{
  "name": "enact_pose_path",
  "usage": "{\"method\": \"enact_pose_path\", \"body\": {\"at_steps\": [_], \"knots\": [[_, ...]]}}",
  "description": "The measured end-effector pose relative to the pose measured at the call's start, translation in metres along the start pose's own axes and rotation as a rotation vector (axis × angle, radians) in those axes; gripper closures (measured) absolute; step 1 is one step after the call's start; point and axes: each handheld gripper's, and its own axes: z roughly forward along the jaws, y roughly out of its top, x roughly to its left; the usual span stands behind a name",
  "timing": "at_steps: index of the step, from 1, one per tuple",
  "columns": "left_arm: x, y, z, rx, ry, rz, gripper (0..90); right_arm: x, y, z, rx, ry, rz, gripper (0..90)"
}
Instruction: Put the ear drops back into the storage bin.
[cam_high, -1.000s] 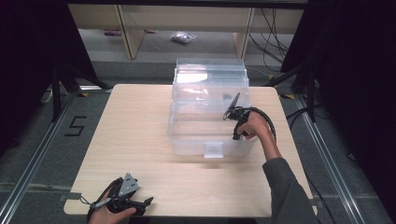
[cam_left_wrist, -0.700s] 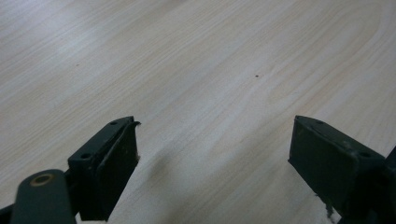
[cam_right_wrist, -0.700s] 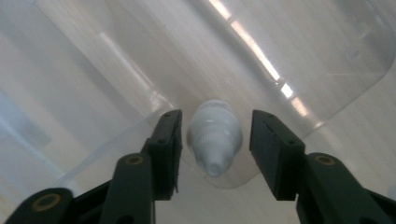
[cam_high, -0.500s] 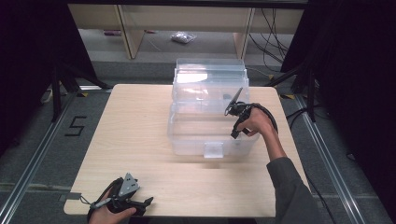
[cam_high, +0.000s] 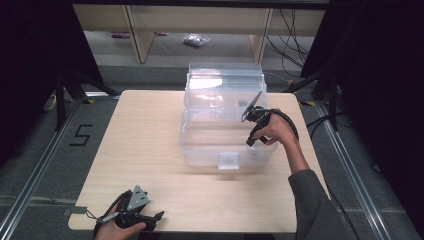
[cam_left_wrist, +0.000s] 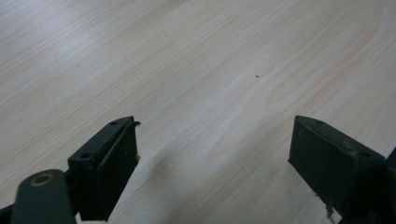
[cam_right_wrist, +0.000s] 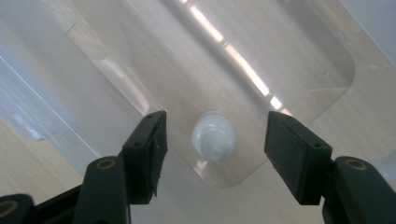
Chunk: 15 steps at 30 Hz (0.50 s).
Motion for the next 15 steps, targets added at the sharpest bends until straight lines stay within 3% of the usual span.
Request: {"method": "enact_pose_path", "body": {"at_steps": [2,3,4,7,8,15], "knots": [[-0.0002,-0.0001,0.0001,-0.003,0.0,-0.003,14.9,0.0003,0.0,-0.0011,-0.004,-0.004,0.004,39.5],[0.0,-0.0001,-0.0001,0.0,0.001,-0.001,14.9,-0.0015,-0.0004,-0.0011,-0.012,-0.006,-0.025,39.4],[0.0001,0.0,-0.0001,0.0,0.001,0.0,14.9,0.0001,-0.0007,-0.0018,-0.007,-0.004,-0.001,38.9],[0.0001,0.0,0.0,0.0,0.001,0.0,14.9,0.0001,-0.001,-0.0042,-0.01,0.003,-0.003,38.2],[-0.0001,-0.0001,0.0002,-0.001,0.001,-0.001,14.9,0.002,-0.0014,-0.0054,-0.001,0.002,0.027,38.2],[0.0001,-0.0001,0.0001,0.001,0.001,-0.001,14.9,0.0012,-0.0045,-0.0104,-0.033,-0.006,0.015,36.0]]}}
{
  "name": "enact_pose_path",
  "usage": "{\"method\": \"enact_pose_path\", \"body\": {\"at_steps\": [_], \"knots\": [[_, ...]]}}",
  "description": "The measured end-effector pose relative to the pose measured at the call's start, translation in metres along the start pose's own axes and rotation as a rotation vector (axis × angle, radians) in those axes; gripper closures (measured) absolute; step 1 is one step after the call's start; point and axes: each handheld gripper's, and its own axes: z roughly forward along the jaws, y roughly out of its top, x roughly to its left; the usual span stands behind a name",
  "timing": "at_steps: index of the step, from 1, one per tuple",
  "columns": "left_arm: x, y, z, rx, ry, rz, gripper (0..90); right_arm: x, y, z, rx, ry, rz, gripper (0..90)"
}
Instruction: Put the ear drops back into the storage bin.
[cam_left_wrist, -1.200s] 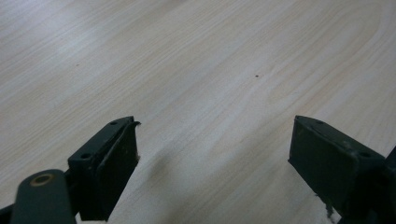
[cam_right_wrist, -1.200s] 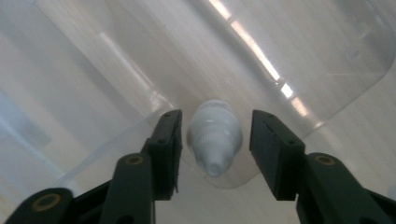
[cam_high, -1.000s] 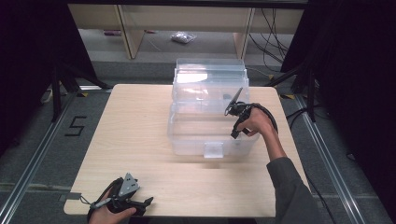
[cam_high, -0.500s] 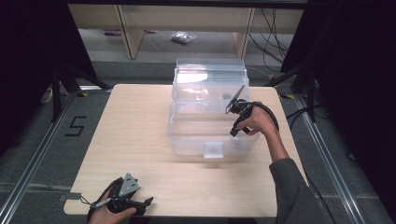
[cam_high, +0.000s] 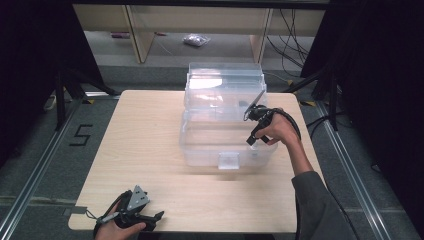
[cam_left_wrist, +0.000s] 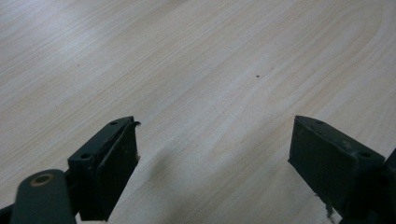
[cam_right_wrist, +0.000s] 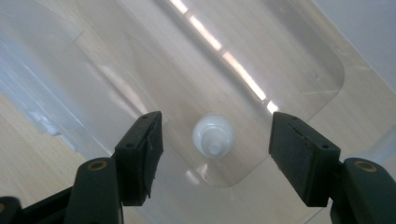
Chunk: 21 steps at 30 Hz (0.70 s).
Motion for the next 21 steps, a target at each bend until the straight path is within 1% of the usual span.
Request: {"method": "enact_pose_path", "body": {"at_steps": [1,2,4,5,7,9,10,12,13,15,16,17,18,19,20,21], "knots": [[0.0,0.0,0.0,-0.001,0.0,-0.001,14.9,0.001,0.0,-0.001,-0.006,0.004,0.008,35.7],[0.0,0.0,0.0,0.0,0.0,0.0,14.9,0.0,-0.001,-0.002,-0.022,0.005,-0.014,35.2],[0.0,0.0,0.0,-0.001,0.0,0.0,14.9,0.0,-0.002,-0.004,-0.036,0.001,-0.015,34.5],[0.0,0.0,0.0,-0.001,0.0,-0.001,14.9,0.001,-0.002,-0.004,-0.034,0.005,-0.003,34.1],[0.0,0.0,0.0,0.0,0.001,0.0,14.9,0.0,-0.003,-0.006,-0.039,0.001,-0.016,32.9],[0.0,0.0,0.0,0.0,0.001,0.0,14.9,0.002,-0.004,-0.008,-0.048,-0.001,0.002,31.4],[0.0,0.0,0.0,0.0,0.0,-0.001,14.9,0.002,-0.005,-0.01,-0.064,-0.002,0.003,30.5],[0.0,0.0,0.0,-0.001,0.0,-0.001,14.9,0.003,-0.005,-0.012,-0.076,-0.013,-0.007,29.5],[0.0,0.0,0.0,0.0,0.001,-0.001,14.9,0.004,-0.006,-0.013,-0.079,-0.011,-0.003,29.5],[0.0,0.0,0.0,0.0,0.001,-0.001,14.9,0.006,-0.006,-0.015,-0.083,-0.006,-0.011,28.8],[0.0,0.0,0.0,-0.001,0.001,0.0,14.9,0.007,-0.007,-0.016,-0.09,-0.009,-0.011,26.6],[0.0,0.0,0.0,-0.001,0.001,0.0,14.9,0.008,-0.007,-0.017,-0.088,-0.015,0.001,26.2],[0.0,0.0,0.0,-0.001,0.001,0.0,14.9,0.008,-0.007,-0.018,-0.085,-0.006,-0.008,26.3],[0.0,0.0,0.0,0.0,0.001,0.0,14.9,0.009,-0.008,-0.018,-0.094,-0.009,-0.001,26.3],[0.0,0.0,0.0,0.0,0.001,0.0,14.9,0.009,-0.008,-0.019,-0.098,-0.009,-0.012,26.3],[0.0,0.0,0.0,0.0,0.001,0.0,14.9,0.01,-0.008,-0.019,-0.095,-0.01,-0.012,26.3]]}}
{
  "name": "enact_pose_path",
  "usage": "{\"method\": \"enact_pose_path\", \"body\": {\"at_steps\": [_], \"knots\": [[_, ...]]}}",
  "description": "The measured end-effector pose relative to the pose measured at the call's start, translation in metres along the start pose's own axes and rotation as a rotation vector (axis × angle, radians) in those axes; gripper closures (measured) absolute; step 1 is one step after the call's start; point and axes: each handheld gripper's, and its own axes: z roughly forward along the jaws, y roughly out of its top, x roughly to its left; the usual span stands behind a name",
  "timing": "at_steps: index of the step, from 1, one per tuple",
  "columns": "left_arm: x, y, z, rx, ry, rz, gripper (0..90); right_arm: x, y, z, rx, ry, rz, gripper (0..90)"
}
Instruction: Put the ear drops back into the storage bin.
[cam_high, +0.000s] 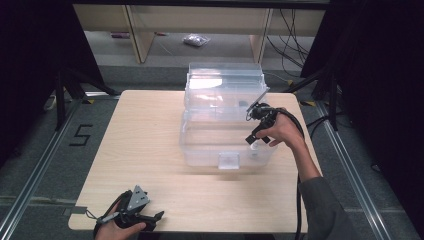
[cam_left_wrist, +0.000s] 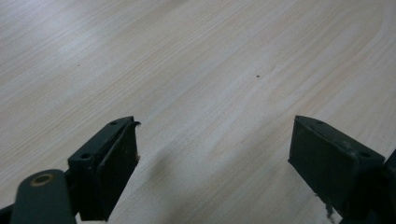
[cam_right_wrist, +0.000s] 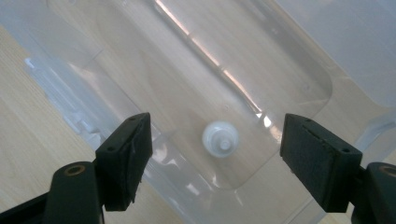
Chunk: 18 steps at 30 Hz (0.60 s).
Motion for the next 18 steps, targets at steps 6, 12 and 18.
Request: {"method": "enact_pose_path", "body": {"at_steps": [6,12,18], "knots": [[0.0,0.0,0.0,-0.001,0.0,0.0,14.9,0.003,-0.002,-0.005,-0.017,-0.004,0.004,25.8],[0.0,0.0,0.0,0.0,0.001,0.0,14.9,0.007,-0.007,-0.007,-0.016,0.004,0.03,25.8],[0.0,0.0,0.0,0.0,0.001,0.0,15.0,0.009,-0.013,-0.009,-0.058,0.006,-0.003,25.7]]}}
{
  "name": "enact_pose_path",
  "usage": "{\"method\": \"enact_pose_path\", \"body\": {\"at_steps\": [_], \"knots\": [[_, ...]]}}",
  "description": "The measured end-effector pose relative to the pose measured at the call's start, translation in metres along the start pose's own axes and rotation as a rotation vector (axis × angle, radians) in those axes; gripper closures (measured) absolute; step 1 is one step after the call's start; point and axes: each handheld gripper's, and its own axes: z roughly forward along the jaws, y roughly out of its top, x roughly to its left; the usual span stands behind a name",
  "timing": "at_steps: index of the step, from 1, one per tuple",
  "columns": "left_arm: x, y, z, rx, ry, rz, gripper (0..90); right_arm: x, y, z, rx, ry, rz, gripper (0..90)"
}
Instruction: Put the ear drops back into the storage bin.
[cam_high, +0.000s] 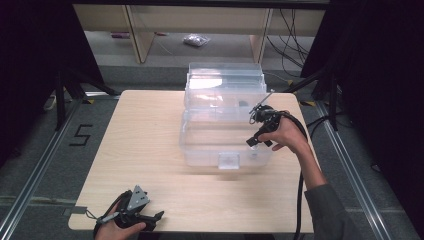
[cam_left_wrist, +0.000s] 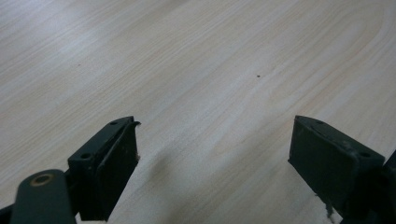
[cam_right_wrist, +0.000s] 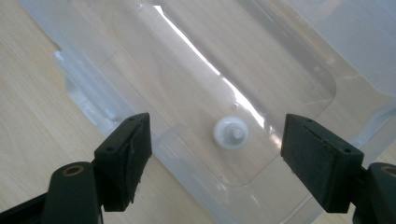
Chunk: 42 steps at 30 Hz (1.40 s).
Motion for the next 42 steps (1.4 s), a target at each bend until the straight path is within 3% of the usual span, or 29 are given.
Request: {"method": "enact_pose_path", "body": {"at_steps": [18,27,31,33,34,38,42], "knots": [[0.0,0.0,0.0,0.0,0.0,0.0,14.9,0.011,-0.005,-0.01,-0.038,0.0,-0.043,25.2],[-0.001,0.0,0.001,-0.004,-0.005,-0.009,14.9,0.019,-0.011,-0.012,-0.056,0.007,-0.031,24.2],[-0.001,0.0,0.0,-0.004,-0.006,-0.006,14.9,0.022,-0.012,-0.015,-0.073,0.017,-0.059,24.0],[-0.001,0.0,0.0,-0.002,0.0,-0.004,14.9,0.027,-0.013,-0.017,-0.072,0.017,-0.035,23.8],[-0.001,0.0,0.0,-0.001,0.0,-0.004,14.9,0.027,-0.013,-0.018,-0.083,0.015,-0.056,23.7],[-0.001,0.0,0.0,-0.005,-0.006,-0.006,14.9,0.03,-0.016,-0.02,-0.095,0.018,-0.063,23.4],[-0.001,0.0,0.0,-0.004,-0.001,-0.006,14.9,0.033,-0.019,-0.021,-0.098,0.025,-0.05,23.2]]}}
